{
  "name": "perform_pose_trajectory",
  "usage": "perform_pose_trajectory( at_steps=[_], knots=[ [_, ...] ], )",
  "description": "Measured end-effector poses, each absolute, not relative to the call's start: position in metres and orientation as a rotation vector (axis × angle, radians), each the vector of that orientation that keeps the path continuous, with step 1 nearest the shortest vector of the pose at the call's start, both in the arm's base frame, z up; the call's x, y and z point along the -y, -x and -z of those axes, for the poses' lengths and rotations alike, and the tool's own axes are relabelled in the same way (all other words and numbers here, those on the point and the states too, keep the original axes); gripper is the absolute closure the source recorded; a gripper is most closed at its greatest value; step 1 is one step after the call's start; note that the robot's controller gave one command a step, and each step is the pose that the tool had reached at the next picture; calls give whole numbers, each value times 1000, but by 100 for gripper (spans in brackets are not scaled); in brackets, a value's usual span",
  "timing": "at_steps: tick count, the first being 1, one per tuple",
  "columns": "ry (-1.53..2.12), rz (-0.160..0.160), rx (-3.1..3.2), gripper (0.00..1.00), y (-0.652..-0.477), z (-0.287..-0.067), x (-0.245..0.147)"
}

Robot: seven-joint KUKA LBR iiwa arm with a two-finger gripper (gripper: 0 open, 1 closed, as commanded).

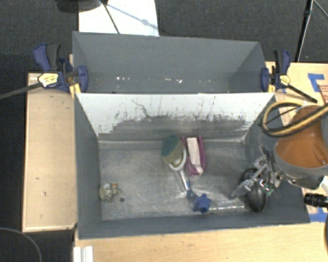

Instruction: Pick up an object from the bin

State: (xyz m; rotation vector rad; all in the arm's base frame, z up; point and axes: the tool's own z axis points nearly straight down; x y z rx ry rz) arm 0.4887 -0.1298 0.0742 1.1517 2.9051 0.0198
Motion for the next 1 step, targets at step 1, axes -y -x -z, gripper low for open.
perform_pose_trajectory(
  at_steps=[1],
  knots=[
    [-1151,-19,-2914,100,-486,-73,129]
  ],
)
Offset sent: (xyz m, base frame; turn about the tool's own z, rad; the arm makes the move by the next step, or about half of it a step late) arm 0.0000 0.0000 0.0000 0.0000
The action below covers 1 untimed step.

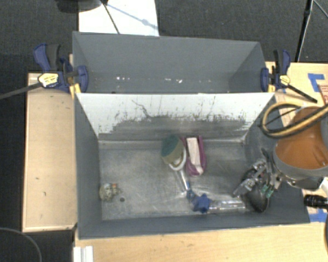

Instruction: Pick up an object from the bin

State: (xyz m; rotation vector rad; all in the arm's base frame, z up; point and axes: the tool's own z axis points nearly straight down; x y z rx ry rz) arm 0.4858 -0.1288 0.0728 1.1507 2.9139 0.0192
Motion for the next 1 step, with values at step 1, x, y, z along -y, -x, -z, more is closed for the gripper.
perform_pose_trajectory(
  at_steps=[1],
  knots=[
    [-1140,-7,-2925,100,-488,-119,126]
  ],
)
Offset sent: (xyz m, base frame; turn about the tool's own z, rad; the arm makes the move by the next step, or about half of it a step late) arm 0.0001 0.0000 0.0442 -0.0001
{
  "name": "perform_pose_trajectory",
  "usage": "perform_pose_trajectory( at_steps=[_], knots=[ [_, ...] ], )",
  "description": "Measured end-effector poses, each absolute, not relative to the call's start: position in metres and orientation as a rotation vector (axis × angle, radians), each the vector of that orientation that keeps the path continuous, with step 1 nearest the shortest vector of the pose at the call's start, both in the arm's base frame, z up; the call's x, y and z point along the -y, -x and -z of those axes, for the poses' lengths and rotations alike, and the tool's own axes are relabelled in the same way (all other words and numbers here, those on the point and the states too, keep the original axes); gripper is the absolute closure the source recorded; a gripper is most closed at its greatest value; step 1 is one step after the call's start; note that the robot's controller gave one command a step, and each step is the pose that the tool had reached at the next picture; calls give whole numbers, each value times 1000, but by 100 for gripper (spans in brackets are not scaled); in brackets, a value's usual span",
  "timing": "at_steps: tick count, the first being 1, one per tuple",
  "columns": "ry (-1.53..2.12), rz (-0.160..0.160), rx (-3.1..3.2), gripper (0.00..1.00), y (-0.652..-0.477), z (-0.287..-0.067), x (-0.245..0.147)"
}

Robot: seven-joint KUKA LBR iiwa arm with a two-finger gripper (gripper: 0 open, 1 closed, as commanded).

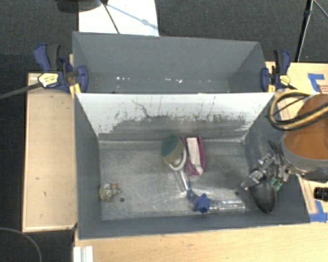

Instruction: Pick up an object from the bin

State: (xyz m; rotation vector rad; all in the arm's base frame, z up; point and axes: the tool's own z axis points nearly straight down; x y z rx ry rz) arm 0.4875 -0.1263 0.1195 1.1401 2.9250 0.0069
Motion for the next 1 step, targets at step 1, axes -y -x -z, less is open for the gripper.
perform_pose_trajectory(
  at_steps=[1],
  knots=[
    [-1121,-4,-2927,100,-490,-145,125]
  ],
)
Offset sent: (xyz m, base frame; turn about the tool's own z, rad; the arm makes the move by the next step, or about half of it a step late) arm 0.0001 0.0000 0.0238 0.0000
